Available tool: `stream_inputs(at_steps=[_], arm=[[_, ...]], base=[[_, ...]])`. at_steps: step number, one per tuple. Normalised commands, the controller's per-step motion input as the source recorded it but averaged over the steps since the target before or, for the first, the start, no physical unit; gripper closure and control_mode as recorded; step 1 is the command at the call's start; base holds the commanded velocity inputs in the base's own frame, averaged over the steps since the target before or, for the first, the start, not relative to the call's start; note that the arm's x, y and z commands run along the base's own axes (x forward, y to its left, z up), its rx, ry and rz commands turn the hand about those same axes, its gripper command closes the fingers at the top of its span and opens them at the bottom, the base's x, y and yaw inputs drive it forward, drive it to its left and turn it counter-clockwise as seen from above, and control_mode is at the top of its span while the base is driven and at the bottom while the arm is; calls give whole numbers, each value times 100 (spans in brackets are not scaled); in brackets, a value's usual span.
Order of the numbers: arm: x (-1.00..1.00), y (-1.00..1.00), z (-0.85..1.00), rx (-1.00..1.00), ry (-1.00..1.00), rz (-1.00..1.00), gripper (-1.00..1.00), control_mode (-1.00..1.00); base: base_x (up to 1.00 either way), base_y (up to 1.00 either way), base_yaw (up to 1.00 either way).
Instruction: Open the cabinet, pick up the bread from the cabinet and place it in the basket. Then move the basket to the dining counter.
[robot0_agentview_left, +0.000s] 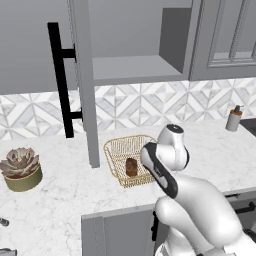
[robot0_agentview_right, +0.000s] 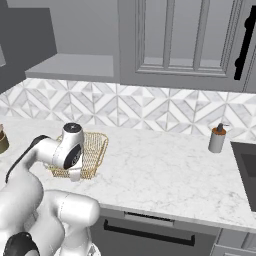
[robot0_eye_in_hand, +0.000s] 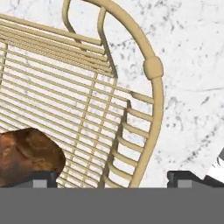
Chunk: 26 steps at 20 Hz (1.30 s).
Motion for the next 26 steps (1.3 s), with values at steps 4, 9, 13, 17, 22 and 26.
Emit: stream_inputs(at_steps=[4,9,13,17,22,26], arm=[[15,0,-72,4,15,-10,-100,-100],[27,0,-52,4,5,-7,-100,-100],[3,0,-63,2,1,-6,-100,-100],[-20,0,-97,0,2,-8,100,-100],[-22,0,-66,0,0,-6,100,-100],[-19,-9,-43,0,0,0,100,-100]], base=[[0,0,0],[0,0,0],[0,0,0],[0,0,0],[0,0,0],[0,0,0]])
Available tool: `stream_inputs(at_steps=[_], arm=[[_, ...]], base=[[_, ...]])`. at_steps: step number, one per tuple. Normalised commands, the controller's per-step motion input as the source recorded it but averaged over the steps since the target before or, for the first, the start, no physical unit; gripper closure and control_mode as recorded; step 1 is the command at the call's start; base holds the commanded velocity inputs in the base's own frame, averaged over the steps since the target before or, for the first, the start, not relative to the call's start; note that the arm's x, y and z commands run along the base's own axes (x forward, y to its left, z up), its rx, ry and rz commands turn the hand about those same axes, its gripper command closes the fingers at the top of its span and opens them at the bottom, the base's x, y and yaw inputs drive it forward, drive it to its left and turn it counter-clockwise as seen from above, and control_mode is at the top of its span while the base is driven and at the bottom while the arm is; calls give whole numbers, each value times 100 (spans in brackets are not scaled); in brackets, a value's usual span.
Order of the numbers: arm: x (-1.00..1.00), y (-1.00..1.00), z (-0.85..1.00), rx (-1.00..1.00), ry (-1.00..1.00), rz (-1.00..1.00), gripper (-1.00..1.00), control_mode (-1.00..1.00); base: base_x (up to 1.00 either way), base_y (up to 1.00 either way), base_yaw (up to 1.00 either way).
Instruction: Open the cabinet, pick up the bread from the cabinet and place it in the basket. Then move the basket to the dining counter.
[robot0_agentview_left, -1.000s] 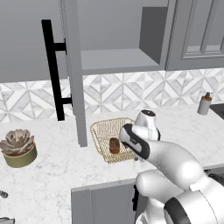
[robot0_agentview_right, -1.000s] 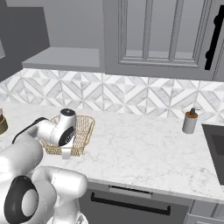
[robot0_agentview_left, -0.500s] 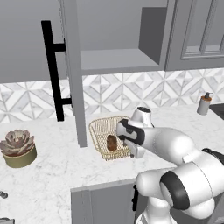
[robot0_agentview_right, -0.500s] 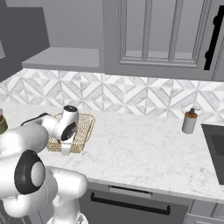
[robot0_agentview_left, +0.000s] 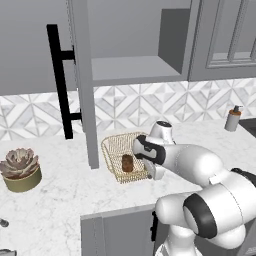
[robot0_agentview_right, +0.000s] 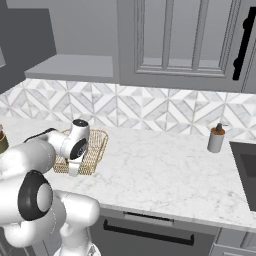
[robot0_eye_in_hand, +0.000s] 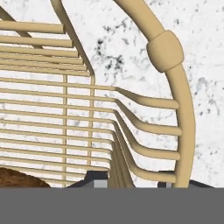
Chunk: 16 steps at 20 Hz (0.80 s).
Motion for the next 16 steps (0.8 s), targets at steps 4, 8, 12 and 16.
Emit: stream_inputs(at_steps=[4,8,12,16], arm=[[-26,-12,-21,0,-5,-1,100,-100],[-38,-24,0,0,-14,-2,100,-100],[-13,-25,29,0,-6,-2,100,-100],[-56,-28,41,2,-5,-1,100,-100]], base=[[0,0,0],[0,0,0],[0,0,0],[0,0,0]])
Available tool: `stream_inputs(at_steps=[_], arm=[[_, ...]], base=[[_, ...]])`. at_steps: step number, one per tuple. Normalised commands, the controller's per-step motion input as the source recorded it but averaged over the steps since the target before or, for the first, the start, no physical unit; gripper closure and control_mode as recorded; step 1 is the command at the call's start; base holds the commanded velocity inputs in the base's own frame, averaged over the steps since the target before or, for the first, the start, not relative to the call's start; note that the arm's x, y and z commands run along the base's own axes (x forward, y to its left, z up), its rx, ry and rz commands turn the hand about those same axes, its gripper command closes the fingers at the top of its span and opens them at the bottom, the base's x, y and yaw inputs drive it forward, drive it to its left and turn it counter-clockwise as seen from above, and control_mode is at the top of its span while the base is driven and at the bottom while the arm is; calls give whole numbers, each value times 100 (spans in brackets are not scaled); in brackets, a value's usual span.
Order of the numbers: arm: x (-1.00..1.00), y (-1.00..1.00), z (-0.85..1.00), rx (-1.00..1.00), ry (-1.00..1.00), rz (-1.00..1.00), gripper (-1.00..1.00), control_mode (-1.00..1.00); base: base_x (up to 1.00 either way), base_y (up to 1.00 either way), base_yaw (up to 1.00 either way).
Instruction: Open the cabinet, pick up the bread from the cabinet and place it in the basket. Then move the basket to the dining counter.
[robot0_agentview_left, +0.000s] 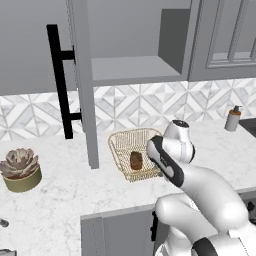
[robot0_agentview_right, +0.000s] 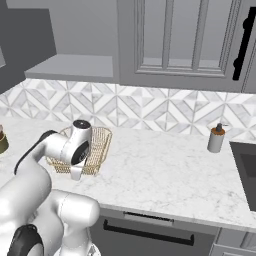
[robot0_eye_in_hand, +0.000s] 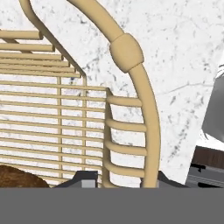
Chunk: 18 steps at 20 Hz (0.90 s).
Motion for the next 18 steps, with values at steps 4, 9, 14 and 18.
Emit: stream_inputs(at_steps=[4,9,14,18], arm=[[-41,-25,82,0,-2,0,100,-100],[-54,-29,81,0,-4,0,100,-100],[-17,-13,62,0,-1,0,100,-100],[0,-3,46,0,0,0,100,-100]], base=[[0,0,0],[0,0,0],[0,0,0],[0,0,0]])
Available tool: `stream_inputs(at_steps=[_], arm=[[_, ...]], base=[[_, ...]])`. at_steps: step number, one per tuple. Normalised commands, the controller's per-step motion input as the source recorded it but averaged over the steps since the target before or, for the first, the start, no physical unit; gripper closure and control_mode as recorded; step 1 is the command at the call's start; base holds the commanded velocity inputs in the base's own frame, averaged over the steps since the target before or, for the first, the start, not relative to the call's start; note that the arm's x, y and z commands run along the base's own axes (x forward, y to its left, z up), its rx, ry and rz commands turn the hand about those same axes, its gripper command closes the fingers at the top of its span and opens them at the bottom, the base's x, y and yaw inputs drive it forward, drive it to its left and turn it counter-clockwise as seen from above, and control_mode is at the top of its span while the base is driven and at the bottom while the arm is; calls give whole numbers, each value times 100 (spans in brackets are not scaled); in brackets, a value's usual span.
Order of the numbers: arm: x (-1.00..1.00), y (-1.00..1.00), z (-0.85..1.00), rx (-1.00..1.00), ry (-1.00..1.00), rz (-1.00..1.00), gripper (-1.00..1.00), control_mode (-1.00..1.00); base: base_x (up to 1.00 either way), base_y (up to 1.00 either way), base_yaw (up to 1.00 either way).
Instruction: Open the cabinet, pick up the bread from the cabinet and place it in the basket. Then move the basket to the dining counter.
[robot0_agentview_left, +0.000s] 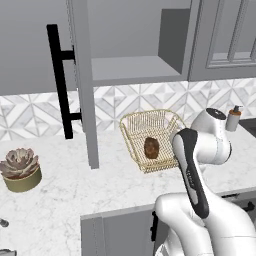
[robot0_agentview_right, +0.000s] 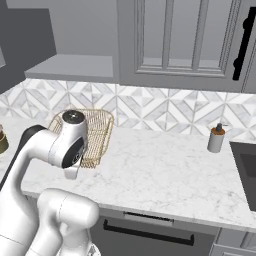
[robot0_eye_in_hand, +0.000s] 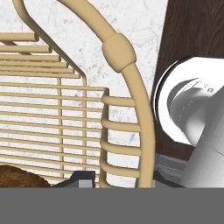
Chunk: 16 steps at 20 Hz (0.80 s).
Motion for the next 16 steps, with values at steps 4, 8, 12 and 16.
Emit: stream_inputs(at_steps=[4,8,12,16], arm=[[1,-1,34,0,1,0,100,-100],[0,-2,0,0,2,0,100,-100],[0,0,0,0,0,0,100,-100],[0,0,0,0,0,0,100,-100]], base=[[0,0,0],[0,0,0],[0,0,0],[0,0,0]])
